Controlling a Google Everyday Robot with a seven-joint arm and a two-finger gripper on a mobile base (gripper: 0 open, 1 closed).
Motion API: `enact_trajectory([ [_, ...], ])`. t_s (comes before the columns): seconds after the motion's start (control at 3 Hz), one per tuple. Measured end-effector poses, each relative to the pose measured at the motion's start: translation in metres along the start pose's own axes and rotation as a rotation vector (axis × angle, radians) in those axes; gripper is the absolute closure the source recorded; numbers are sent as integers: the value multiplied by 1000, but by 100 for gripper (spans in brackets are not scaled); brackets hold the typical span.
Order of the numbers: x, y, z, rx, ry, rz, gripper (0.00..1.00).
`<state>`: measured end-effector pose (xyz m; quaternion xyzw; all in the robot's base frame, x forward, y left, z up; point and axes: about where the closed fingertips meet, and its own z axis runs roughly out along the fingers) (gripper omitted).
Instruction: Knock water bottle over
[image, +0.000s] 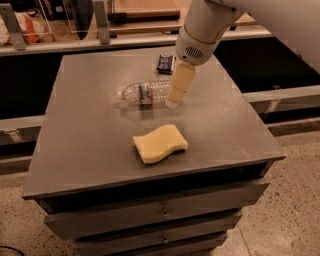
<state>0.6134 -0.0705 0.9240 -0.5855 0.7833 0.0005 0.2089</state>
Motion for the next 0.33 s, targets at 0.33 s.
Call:
enact_trajectory([
  [0.33,0,0,0,0,0,0,0],
])
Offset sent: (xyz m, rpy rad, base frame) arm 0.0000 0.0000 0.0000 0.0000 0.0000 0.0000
